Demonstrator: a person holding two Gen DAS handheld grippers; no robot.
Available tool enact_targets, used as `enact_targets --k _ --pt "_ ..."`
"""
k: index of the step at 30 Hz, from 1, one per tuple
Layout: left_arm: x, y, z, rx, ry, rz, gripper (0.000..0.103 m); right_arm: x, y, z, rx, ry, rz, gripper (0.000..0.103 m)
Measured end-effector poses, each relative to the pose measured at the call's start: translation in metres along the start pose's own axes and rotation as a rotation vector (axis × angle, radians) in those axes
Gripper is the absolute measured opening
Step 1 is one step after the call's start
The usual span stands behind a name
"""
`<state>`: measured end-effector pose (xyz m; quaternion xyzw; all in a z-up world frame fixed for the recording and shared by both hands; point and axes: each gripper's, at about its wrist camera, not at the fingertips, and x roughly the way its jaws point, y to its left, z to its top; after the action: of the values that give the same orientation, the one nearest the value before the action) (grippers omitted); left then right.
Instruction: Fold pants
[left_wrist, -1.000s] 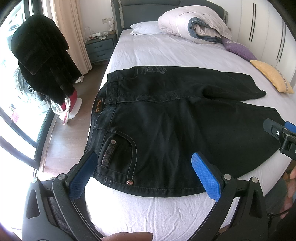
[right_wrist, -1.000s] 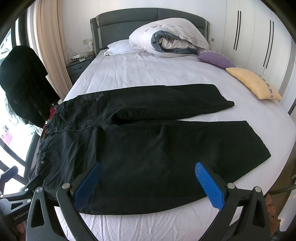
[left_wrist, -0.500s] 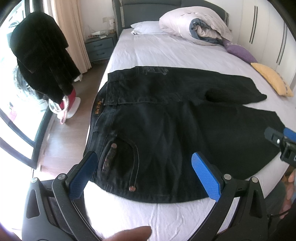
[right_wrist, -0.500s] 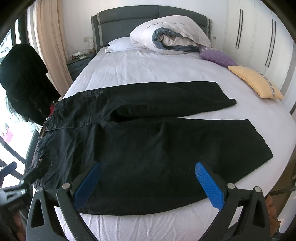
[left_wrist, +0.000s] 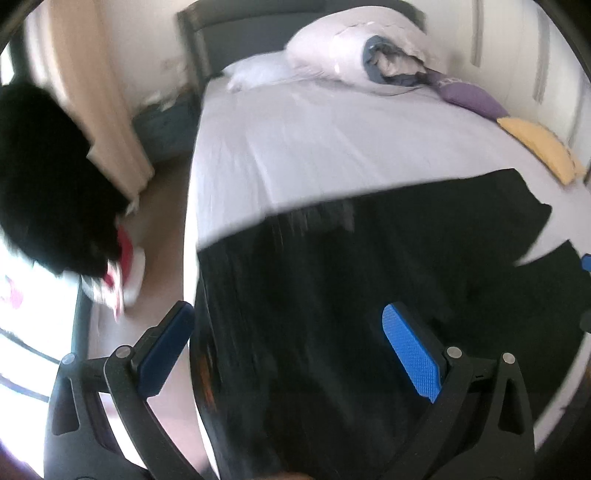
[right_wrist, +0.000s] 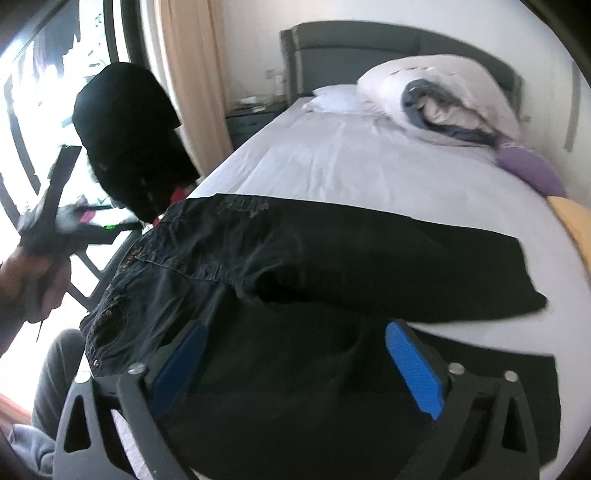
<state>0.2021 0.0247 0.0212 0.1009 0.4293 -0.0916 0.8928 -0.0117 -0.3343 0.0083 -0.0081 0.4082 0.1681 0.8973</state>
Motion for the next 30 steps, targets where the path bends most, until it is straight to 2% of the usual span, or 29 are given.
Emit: enact_targets --k 3,7,9,10,12,14,16,22,25,27,30 --pt "0.041 0.007 0.044 0.135 0.037 -0.071 0.103 0.019 -0.024 0.016 -0.025 0.034 0.074 0.095" --pt "0.104 0.012 0.08 0.278 0.131 -0.056 0.103 0.042 -0.041 0.037 -0.088 0.049 0.128 0.095" --pt "0.132 0.018 0.09 0.306 0.182 -0.062 0.101 0.054 -0.052 0.044 -0.095 0.058 0.136 0.09" --pt "0.147 0.021 0.094 0.307 0.211 -0.084 0.097 0.06 -0.057 0.047 -0.091 0.065 0.144 0.087" --pt "0.168 0.026 0.097 0.312 0.258 -0.125 0.08 0.072 -0.067 0.052 -0.081 0.081 0.166 0.085" --pt "0.184 0.03 0.096 0.338 0.304 -0.152 0.071 0.083 -0.071 0.057 -0.104 0.083 0.18 0.085" --pt "0.197 0.033 0.094 0.372 0.333 -0.14 0.069 0.092 -0.07 0.061 -0.136 0.089 0.196 0.084" --pt "0.22 0.043 0.085 0.362 0.395 -0.211 0.066 0.124 -0.068 0.08 -0.214 0.136 0.257 0.078" --pt "0.234 0.049 0.086 0.338 0.429 -0.236 0.055 0.138 -0.062 0.092 -0.288 0.161 0.282 0.076" --pt "0.234 0.048 0.086 0.324 0.429 -0.25 0.028 0.152 -0.059 0.105 -0.343 0.2 0.299 0.072" --pt "0.229 0.036 0.078 0.366 0.414 -0.24 0.013 0.174 -0.056 0.128 -0.404 0.241 0.301 0.07"
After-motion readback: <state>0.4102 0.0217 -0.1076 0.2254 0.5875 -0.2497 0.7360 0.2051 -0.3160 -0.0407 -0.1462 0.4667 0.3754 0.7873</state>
